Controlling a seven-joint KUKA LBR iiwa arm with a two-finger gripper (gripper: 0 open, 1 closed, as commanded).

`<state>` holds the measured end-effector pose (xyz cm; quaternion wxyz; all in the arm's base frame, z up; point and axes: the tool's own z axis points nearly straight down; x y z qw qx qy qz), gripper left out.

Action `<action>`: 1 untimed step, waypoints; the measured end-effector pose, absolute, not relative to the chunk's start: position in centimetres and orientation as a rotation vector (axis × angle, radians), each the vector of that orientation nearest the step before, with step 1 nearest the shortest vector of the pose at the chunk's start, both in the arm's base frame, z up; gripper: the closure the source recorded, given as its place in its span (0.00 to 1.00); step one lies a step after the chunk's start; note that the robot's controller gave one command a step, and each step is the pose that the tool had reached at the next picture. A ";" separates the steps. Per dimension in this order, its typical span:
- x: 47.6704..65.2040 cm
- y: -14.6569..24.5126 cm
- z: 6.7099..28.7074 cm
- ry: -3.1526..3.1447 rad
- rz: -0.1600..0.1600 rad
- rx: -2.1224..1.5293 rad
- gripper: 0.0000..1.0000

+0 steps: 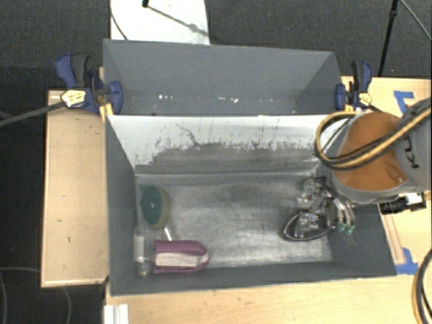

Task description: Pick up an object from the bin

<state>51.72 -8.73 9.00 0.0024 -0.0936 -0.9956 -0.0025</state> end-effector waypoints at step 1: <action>51.2 -11.1 24.5 -3.149 0.004 0.120 1.00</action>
Offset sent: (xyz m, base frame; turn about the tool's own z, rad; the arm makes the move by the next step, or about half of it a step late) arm -0.0072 -0.0226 0.1510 -0.2653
